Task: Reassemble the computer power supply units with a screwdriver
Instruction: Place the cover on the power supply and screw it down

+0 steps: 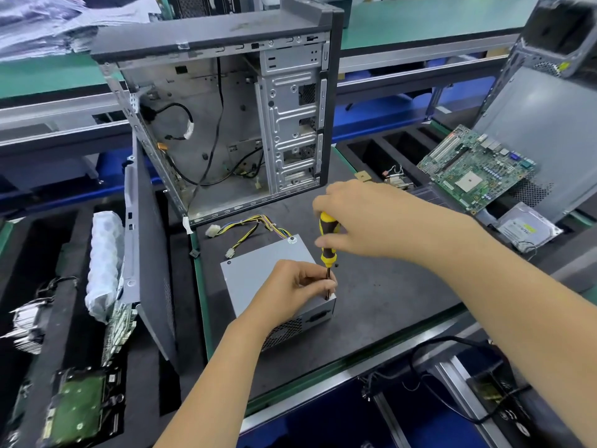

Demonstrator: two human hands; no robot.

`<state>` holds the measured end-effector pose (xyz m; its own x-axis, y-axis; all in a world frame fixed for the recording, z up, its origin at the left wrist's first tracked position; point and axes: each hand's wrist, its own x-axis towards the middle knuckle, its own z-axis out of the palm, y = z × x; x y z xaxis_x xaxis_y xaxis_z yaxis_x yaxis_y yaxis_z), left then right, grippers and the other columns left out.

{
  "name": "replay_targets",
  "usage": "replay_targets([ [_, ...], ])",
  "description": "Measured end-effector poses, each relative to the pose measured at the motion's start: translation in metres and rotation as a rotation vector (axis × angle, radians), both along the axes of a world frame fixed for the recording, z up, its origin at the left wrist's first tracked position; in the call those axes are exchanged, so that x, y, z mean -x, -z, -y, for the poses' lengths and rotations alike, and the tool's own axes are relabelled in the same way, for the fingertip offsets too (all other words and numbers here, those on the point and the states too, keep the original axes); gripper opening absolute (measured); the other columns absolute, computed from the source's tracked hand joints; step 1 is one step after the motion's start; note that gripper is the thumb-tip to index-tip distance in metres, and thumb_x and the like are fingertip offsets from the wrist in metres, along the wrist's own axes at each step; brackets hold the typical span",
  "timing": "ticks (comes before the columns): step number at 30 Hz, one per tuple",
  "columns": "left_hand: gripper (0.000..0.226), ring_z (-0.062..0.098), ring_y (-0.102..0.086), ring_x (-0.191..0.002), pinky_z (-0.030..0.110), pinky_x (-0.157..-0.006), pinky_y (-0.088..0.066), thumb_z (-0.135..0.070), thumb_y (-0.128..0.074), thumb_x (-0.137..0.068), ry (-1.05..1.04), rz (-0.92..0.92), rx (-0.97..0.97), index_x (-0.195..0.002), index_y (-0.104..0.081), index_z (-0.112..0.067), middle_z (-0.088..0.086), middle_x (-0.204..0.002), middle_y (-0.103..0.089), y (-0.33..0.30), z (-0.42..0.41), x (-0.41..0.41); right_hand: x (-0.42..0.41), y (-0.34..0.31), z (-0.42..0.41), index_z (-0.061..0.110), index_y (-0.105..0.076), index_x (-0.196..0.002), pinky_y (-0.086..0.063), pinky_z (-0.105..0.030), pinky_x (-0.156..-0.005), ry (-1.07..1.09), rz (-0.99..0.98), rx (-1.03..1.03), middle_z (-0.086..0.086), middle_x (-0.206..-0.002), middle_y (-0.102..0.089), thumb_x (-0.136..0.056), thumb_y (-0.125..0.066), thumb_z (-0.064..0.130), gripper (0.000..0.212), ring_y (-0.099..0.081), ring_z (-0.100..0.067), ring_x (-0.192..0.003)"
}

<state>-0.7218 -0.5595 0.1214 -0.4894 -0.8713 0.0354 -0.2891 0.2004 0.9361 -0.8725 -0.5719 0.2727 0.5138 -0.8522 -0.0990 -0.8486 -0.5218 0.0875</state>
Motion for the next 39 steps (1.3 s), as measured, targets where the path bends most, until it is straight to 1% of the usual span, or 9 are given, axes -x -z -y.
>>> replay_targets([
  [1, 0.018, 0.011, -0.061, -0.074, 0.022, -0.078, -0.049, -0.012, -0.064, -0.093, 0.011, 0.003, 0.002, -0.076, -0.069, -0.007, 0.011, -0.081, -0.070, 0.000, 0.001, 0.000, 0.002, -0.001, -0.001, 0.021, -0.053, -0.097, -0.041, -0.033, -0.063, -0.022, 0.050, -0.068, 0.004, -0.090, -0.041, -0.091, -0.057, 0.033, 0.013, -0.053, -0.023, -0.089],
  [4, 0.018, 0.015, -0.062, -0.073, 0.025, -0.077, -0.048, -0.017, -0.064, -0.093, 0.036, 0.052, 0.040, -0.076, -0.068, -0.013, 0.005, -0.078, -0.070, 0.002, 0.004, 0.000, 0.005, -0.006, -0.001, 0.026, -0.055, -0.107, -0.049, -0.040, -0.078, -0.039, 0.027, -0.150, 0.008, -0.090, -0.037, -0.090, -0.057, 0.012, 0.022, -0.050, -0.019, -0.090],
  [9, 0.015, 0.021, -0.063, -0.077, 0.032, -0.079, -0.049, -0.018, -0.065, -0.092, 0.020, 0.092, 0.096, -0.077, -0.068, -0.017, 0.001, -0.076, -0.069, 0.006, 0.009, -0.002, 0.007, -0.005, -0.003, 0.024, -0.057, -0.107, -0.051, -0.044, -0.079, -0.003, -0.013, -0.107, 0.003, -0.092, -0.041, -0.090, -0.062, 0.020, 0.018, -0.057, -0.028, -0.093],
  [16, 0.010, 0.015, -0.071, -0.079, 0.025, -0.081, -0.055, -0.005, -0.075, -0.082, -0.047, -0.062, -0.096, -0.088, -0.076, -0.014, 0.004, -0.085, -0.075, 0.008, 0.006, -0.004, 0.008, -0.006, -0.003, 0.023, -0.057, -0.107, -0.051, -0.044, -0.080, 0.004, 0.041, -0.138, 0.005, -0.088, -0.041, -0.090, -0.062, 0.020, 0.018, -0.058, -0.027, -0.093],
  [21, 0.018, 0.002, -0.061, -0.084, 0.021, -0.079, -0.048, -0.009, -0.081, -0.076, -0.099, 0.100, 0.069, -0.089, -0.076, -0.020, -0.005, -0.092, -0.068, 0.011, 0.002, -0.015, 0.014, -0.007, 0.001, 0.024, -0.057, -0.103, -0.049, -0.044, -0.083, 0.012, 0.053, -0.142, 0.011, -0.075, -0.031, -0.089, -0.063, 0.021, 0.015, -0.057, -0.027, -0.091],
  [26, 0.013, 0.001, -0.060, -0.082, 0.017, -0.075, -0.044, -0.008, -0.082, -0.076, -0.130, 0.144, 0.088, -0.086, -0.077, -0.015, -0.007, -0.089, -0.065, 0.010, -0.001, -0.007, 0.024, -0.009, 0.004, 0.025, -0.057, -0.098, -0.048, -0.040, -0.078, 0.042, 0.143, -0.128, 0.014, -0.073, -0.037, -0.089, -0.062, 0.022, 0.011, -0.045, -0.012, -0.075],
  [30, 0.008, 0.002, -0.057, -0.076, 0.018, -0.071, -0.044, -0.006, -0.079, -0.079, -0.179, 0.146, 0.092, -0.079, -0.074, -0.012, -0.009, -0.083, -0.063, 0.011, 0.000, -0.006, 0.033, -0.009, 0.006, 0.026, -0.058, -0.094, -0.047, -0.038, -0.077, 0.056, 0.224, -0.120, 0.016, -0.068, -0.042, -0.089, -0.064, 0.023, 0.008, -0.047, -0.016, -0.076],
  [33, 0.009, 0.006, -0.055, -0.073, 0.015, -0.068, -0.040, -0.005, -0.078, -0.079, -0.194, 0.183, 0.114, -0.077, -0.073, -0.012, -0.007, -0.082, -0.063, 0.013, 0.003, -0.006, 0.039, -0.007, 0.007, 0.025, -0.055, -0.094, -0.042, -0.032, -0.065, 0.073, 0.273, -0.113, 0.013, -0.068, -0.045, -0.090, -0.062, 0.023, 0.008, -0.045, -0.005, -0.069],
  [39, 0.029, 0.006, -0.051, -0.061, 0.026, -0.063, -0.043, -0.007, -0.080, -0.076, -0.386, -0.013, 0.015, -0.065, -0.067, -0.031, -0.011, -0.071, -0.067, 0.018, 0.002, -0.013, 0.049, -0.004, 0.005, 0.021, -0.048, -0.095, -0.052, -0.029, -0.061, 0.162, 0.490, -0.192, 0.004, -0.073, -0.064, -0.094, -0.054, 0.018, 0.008, -0.064, -0.005, -0.054],
])
